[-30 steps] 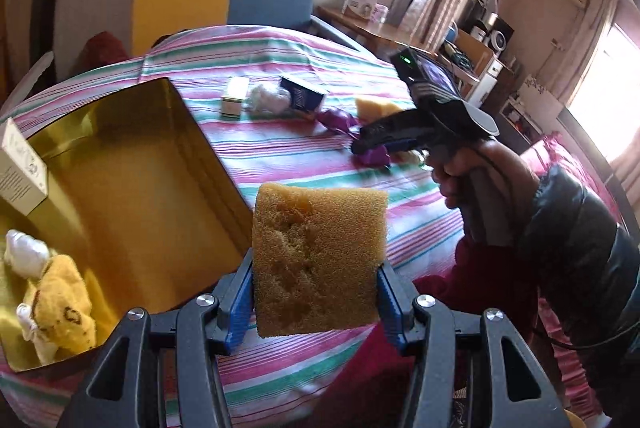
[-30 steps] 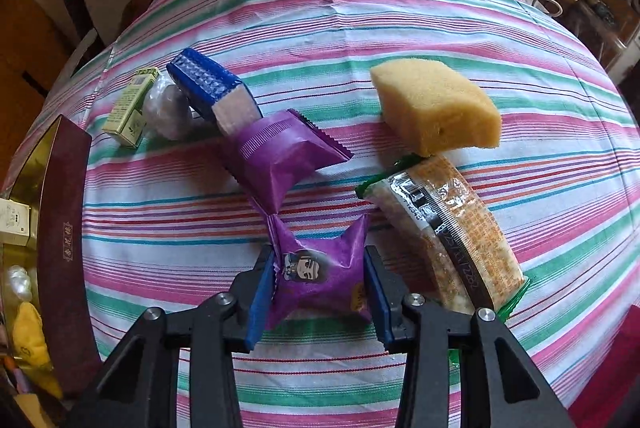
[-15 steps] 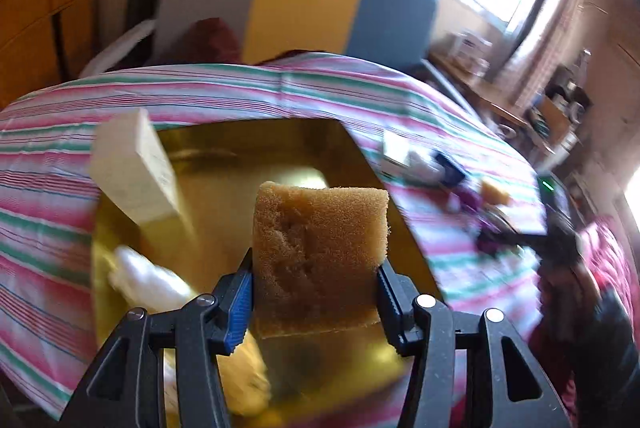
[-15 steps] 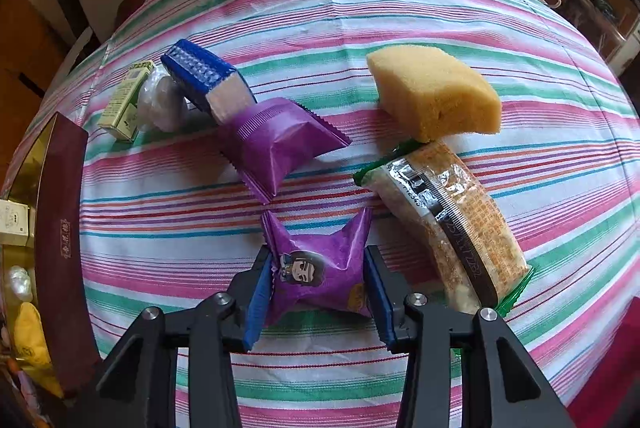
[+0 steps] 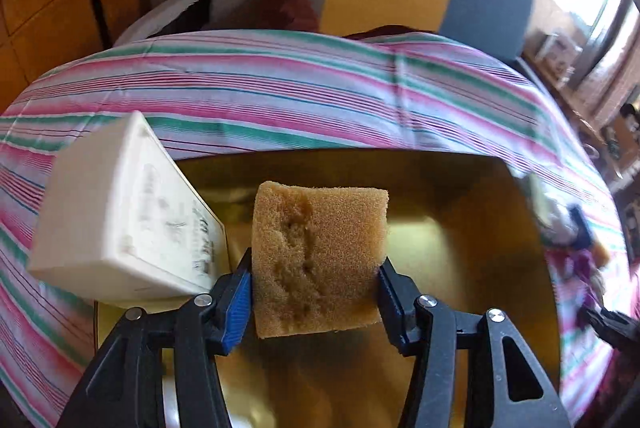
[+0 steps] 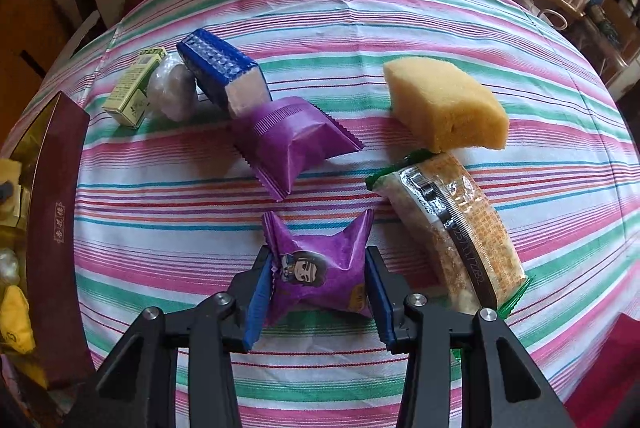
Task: Organize objects
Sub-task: 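Release the sponge into the gold tray with the left gripper while the right gripper holds the purple packet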
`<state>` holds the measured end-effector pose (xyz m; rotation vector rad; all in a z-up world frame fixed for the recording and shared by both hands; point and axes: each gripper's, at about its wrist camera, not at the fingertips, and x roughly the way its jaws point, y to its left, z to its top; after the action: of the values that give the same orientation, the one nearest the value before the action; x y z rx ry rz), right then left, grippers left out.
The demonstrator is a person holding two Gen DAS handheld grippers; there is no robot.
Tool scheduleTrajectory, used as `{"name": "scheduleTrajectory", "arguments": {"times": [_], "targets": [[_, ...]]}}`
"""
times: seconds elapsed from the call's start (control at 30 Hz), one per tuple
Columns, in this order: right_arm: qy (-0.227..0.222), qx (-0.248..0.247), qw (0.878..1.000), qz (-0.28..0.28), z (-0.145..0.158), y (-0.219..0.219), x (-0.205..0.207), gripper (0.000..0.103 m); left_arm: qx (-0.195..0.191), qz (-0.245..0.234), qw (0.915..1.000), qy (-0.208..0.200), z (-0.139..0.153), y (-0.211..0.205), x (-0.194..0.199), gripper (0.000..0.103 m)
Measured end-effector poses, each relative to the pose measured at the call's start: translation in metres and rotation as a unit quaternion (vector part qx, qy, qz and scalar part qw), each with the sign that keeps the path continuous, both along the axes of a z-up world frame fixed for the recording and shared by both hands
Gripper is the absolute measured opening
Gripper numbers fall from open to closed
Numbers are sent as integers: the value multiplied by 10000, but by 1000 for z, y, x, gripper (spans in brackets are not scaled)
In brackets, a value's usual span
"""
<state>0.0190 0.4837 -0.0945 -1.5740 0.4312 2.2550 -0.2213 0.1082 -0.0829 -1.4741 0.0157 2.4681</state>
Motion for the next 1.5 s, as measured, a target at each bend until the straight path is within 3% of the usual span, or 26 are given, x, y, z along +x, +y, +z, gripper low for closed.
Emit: {"name": "scheduleTrajectory", "arguments": {"times": [0.1, 0.17, 0.27, 0.57, 0.83, 1.0, 1.5], "targets": [[-1, 5, 10000, 25, 0, 0, -1, 45, 68, 209, 9997, -108, -5, -8, -7, 60], [-5, -1, 10000, 19, 0, -4, -4, 48, 207, 143, 9996, -118, -2, -10, -1, 70], [-5, -5, 10000, 13, -1, -4, -7, 49, 84, -2, 9999, 111, 9, -10, 13, 75], [-64, 73, 9999, 72, -8, -2, -21, 52, 50, -284, 9963, 812, 54, -28, 97, 75], [-94, 277, 9994, 199, -9, -16, -26, 52, -226, -102, 9897, 1409, 72, -41, 170, 75], [-66, 179, 9997, 143, -11, -17, -27, 52, -176, 193, 9890, 1459, 72, -50, 182, 74], [94, -59, 9999, 53, -13, -16, -26, 65, 22, 125, 9917, 1283, 63, -62, 193, 74]]}}
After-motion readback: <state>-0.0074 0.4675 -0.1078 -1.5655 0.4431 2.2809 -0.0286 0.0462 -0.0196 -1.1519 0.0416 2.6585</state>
